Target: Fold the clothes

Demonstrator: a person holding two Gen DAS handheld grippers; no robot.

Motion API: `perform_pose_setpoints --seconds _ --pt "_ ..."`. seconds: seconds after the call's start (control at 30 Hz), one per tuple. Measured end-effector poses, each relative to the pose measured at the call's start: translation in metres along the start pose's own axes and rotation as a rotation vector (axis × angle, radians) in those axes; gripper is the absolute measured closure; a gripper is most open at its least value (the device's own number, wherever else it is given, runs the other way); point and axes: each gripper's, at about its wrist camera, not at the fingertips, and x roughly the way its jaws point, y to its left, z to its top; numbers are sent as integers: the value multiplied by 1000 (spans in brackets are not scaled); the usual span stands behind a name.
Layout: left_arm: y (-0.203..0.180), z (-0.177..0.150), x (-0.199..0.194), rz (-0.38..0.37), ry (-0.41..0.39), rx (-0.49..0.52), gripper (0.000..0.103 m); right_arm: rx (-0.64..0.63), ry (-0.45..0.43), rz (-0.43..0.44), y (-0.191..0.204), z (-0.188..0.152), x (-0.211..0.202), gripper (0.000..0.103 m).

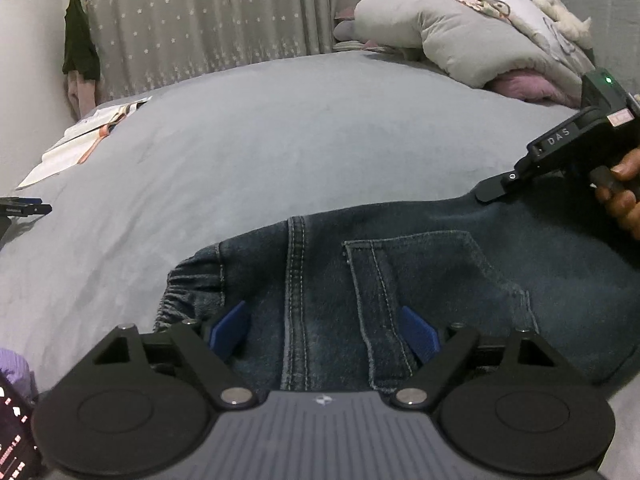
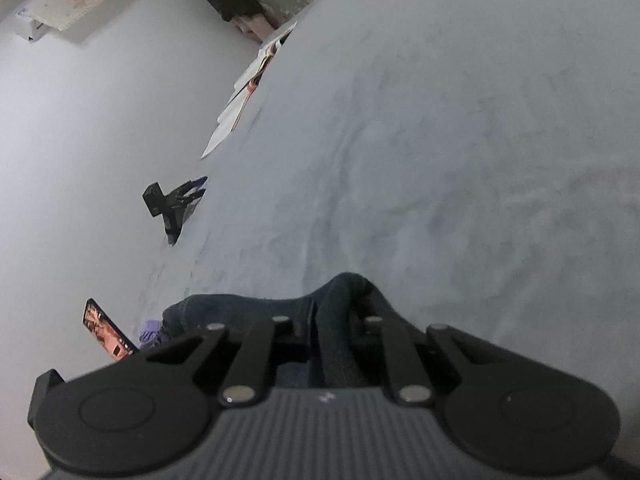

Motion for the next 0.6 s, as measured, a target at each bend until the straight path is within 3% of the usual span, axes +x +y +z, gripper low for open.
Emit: perform_pose_setpoints --seconds 0.03,0.13,0.17,0.3,0.37,0.43,0.5,0.6 --pt "0 2 -4 -5 -3 -2 20 10 -4 11 1 -2 -6 84" --pt "3 8 -17 -1 -42 -26 20 -42 -63 -36 13 -6 -32 47" --pt "5 10 -22 7 -64 -35 20 -58 -83 -49 16 -7 -40 44" --pt "11 20 -31 -2 -149 -100 20 -179 -200 -123 38 -20 -78 47" --pt "11 25 -25 -30 -175 -125 21 -278 -232 -183 56 -32 -77 59" --pt "7 28 -17 -36 -190 -117 27 -386 -249 -234 77 -51 -60 70" --pt "6 27 -4 -31 -162 -105 29 -436 -252 -286 87 -63 -43 72" --pt "9 14 14 -1 -121 -68 38 -550 -255 -432 98 -86 -8 72"
